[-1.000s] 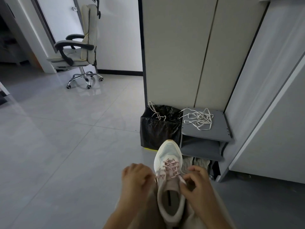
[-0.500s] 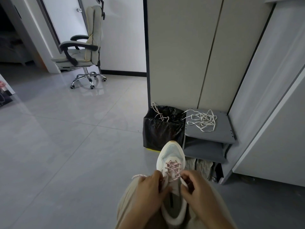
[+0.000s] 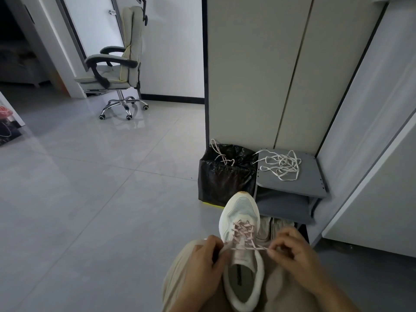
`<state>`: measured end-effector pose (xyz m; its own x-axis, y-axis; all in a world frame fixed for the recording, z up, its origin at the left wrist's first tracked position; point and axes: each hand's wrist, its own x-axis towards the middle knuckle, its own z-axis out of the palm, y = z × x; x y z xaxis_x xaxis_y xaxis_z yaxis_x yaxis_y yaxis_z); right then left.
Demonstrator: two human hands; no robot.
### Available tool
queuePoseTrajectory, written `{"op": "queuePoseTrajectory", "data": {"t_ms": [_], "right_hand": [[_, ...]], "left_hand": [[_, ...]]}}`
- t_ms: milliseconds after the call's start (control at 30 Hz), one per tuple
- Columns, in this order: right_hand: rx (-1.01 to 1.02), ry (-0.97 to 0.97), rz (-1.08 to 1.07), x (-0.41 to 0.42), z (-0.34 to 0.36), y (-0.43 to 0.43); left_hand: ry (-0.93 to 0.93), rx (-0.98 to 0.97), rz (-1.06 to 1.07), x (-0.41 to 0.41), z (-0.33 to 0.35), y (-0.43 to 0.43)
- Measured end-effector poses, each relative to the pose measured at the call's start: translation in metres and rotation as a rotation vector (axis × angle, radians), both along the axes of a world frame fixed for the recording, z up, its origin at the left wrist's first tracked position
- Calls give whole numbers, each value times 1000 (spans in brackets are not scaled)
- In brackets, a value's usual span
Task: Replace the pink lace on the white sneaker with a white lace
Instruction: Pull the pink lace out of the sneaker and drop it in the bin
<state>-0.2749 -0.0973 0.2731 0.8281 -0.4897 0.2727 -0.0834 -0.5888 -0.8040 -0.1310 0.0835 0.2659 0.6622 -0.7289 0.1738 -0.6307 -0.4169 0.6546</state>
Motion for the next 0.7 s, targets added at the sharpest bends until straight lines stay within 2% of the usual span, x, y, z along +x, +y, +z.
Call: {"op": "queuePoseTrajectory", "data": {"t_ms": [67,133,200,300,367,433,467,600,633,700], "right_hand": [[76,18,-6,-7,0,1],[17,54,-30,3,6,8],[-169,80,-72,19,12,19],[-625,113,-57,45,16,38],[-674,180,-36,53,13,43],[-646,176,-13,51,6,35],[-552,134,12,45,2,27],[43,-38,-27,3,4,4],[112,-45,-58,-4,3,2],[123,18,-57,-7,-1,4]], "left_hand": [[-2,-2,-11,-1,0,-1],[-3,-6,-28,-1,-1,-2],[13,-12,-38,-2,-2,-3],[72,-36,-43,-5,-2,-4],[69,-18,-35,-5,-2,-2],[59,-9,-15,-3,-1,1],[49,-3,-8,-2,0,2],[10,-4,-11,-1,2,3],[-3,-8,-14,-1,1,2],[11,-14,-15,-1,0,0]]}}
